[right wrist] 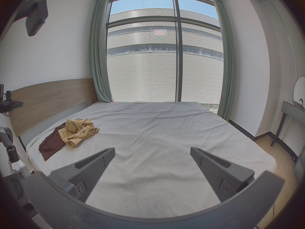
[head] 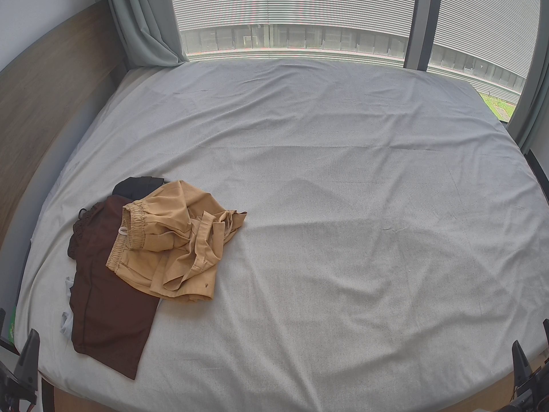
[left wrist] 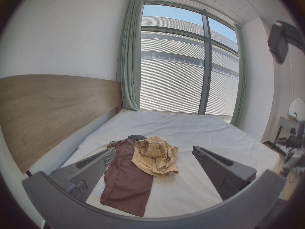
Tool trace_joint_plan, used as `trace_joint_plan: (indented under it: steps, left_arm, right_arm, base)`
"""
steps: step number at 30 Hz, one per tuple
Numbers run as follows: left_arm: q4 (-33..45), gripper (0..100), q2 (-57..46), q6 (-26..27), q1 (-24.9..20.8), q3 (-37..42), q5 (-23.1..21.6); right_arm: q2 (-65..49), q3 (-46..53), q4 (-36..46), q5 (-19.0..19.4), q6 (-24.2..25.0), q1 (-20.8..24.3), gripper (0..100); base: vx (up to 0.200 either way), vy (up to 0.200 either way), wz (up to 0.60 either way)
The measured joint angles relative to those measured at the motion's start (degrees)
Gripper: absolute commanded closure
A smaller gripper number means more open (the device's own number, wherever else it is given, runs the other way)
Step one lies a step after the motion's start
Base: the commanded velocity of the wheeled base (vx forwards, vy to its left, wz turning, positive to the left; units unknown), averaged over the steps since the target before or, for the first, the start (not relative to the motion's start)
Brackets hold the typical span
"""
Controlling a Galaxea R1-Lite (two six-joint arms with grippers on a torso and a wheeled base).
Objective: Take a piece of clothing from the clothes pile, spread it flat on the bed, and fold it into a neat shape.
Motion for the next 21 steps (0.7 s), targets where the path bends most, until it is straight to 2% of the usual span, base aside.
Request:
trace_joint_plan:
  steps: [4,9,17,21]
  left_arm:
    - [0.02,0,3.5,-2.8,-0.72,-1.94,-1.43]
    - [-0.06,0,8.14,-6.11,-2.11,-4.36,-5.63]
    - [-0.09,0,13.7,-7.97,-2.95,-5.74,-11.02]
    - [-0.59,0,16.57,-9.18,-2.95,-5.63,-12.36]
  right_arm:
    - [0.0,0.0,0.0,0.02,0.0,0.06,0]
    - [0.0,0.0,0.0,0.02,-0.02,0.11,0]
    - [0.0,0.0,0.0,0.0,-0.11,0.11,0]
    - [0.0,0.0,0.0,0.0,-0.11,0.11,0]
  base:
    - [0.0,0.0,0.0]
    - [0.0,0.0,0.0]
    - [0.0,0.0,0.0]
    - [0.0,0.0,0.0]
